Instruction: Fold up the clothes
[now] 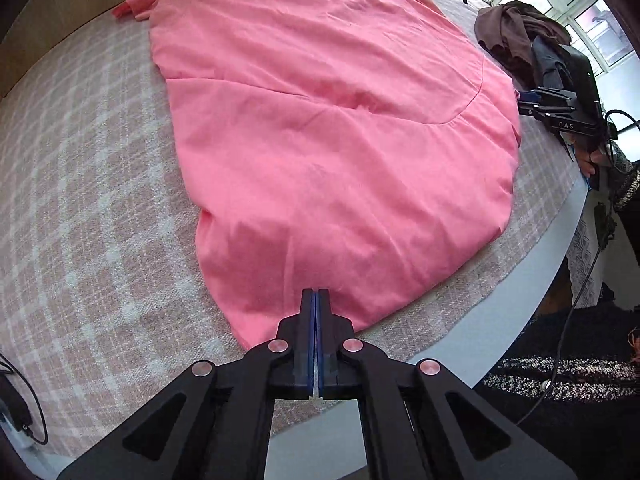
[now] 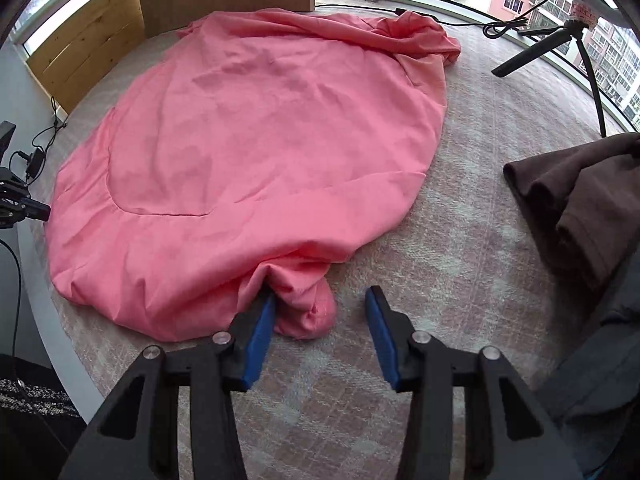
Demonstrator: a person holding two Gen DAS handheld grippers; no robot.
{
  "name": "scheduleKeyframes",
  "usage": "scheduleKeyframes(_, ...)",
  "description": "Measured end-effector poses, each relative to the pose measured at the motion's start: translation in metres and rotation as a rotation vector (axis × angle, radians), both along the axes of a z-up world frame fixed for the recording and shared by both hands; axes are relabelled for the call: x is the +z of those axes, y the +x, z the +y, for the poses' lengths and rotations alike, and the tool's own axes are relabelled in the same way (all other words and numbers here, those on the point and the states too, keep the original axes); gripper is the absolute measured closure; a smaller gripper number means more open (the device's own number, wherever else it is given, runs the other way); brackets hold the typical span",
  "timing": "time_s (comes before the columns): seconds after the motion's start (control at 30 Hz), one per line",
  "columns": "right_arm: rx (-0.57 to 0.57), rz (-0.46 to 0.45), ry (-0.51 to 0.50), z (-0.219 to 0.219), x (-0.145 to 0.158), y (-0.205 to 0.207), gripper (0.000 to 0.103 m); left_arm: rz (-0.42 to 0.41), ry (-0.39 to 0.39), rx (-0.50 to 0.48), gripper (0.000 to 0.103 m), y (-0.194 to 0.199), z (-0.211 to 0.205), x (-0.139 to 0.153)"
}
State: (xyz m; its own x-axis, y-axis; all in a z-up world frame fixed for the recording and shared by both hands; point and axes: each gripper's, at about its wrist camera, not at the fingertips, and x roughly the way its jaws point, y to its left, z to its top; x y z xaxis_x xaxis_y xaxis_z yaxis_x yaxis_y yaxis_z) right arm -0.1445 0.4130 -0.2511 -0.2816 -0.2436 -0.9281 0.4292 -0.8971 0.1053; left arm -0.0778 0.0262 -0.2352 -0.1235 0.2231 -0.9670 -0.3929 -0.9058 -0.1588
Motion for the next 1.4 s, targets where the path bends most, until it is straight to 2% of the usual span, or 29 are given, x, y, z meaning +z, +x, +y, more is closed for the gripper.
scheduleKeyframes(0.1, -0.035, -0.046, -0.039, 0.007, 0.008, 0.002, 0.1, 0.031, 0.001, 0.023, 0.103, 0.001, -0.006, 0.016)
scheduleKeyframes(0.17, -0.078, -0.038, -0.092, 0.019, 0.028, 0.01, 0.1, 0.051, 0.002, 0.039, 0.103, 0.002, -0.01, 0.027)
scheduleKeyframes(0.3, -0.135, 0.04, -0.188, 0.04, 0.082, 0.039, 0.1, 0.125, -0.013, 0.09, 0.103, 0.009, -0.035, 0.056)
scheduleKeyframes(0.4, -0.17, 0.1, -0.224, 0.051, 0.117, 0.059, 0.1, 0.107, -0.031, 0.049, 0.103, 0.013, -0.047, 0.048)
scheduleKeyframes(0.43, -0.184, 0.103, -0.208, 0.054, 0.116, 0.062, 0.1, 0.09, -0.039, 0.034, 0.1, 0.013, -0.044, 0.038)
scheduleKeyframes(0.53, -0.25, 0.054, -0.165, 0.063, 0.096, 0.056, 0.1, 0.027, -0.023, -0.006, 0.08, 0.008, -0.022, 0.002)
scheduleKeyframes(0.63, -0.274, 0.014, -0.173, 0.067, 0.075, 0.051, 0.1, -0.02, 0.002, -0.022, 0.079, 0.001, -0.004, -0.026)
scheduleKeyframes(0.67, -0.272, 0.009, -0.168, 0.066, 0.071, 0.05, 0.1, -0.026, -0.012, -0.028, 0.08, -0.001, 0.001, -0.033)
scheduleKeyframes(0.7, -0.271, 0.007, -0.157, 0.064, 0.068, 0.049, 0.1, -0.025, -0.03, -0.033, 0.085, -0.003, 0.004, -0.038)
scheduleKeyframes(0.73, -0.269, 0.005, -0.145, 0.063, 0.066, 0.048, 0.1, -0.021, -0.043, -0.038, 0.103, -0.004, 0.006, -0.041)
scheduleKeyframes(0.87, -0.261, -0.005, -0.129, 0.06, 0.069, 0.055, 0.1, -0.005, -0.011, -0.017, 0.103, 0.001, -0.011, -0.014)
scheduleKeyframes(1.0, -0.277, 0.006, -0.163, 0.064, 0.087, 0.071, 0.1, 0.074, 0.025, 0.054, 0.103, 0.018, -0.048, 0.046)
scheduleKeyframes(1.1, -0.296, 0.033, -0.19, 0.063, 0.095, 0.062, 0.1, 0.107, 0.015, 0.097, 0.103, -0.004, -0.064, 0.067)
scheduleKeyframes(1.23, -0.34, 0.031, -0.193, 0.056, 0.081, 0.009, 0.1, 0.144, -0.002, 0.123, 0.102, -0.08, -0.059, 0.054)
scheduleKeyframes(1.3, -0.371, 0.007, -0.179, 0.051, 0.065, -0.025, 0.1, 0.115, -0.065, 0.138, 0.098, -0.118, -0.051, 0.022)
scheduleKeyframes(1.37, -0.387, -0.043, -0.121, 0.046, 0.043, -0.051, 0.1, 0.087, -0.119, 0.169, 0.098, -0.135, -0.055, 0.006)
scheduleKeyframes(1.4, -0.396, -0.063, -0.099, 0.046, 0.034, -0.058, 0.1, 0.081, -0.121, 0.18, 0.098, -0.137, -0.059, 0.004)
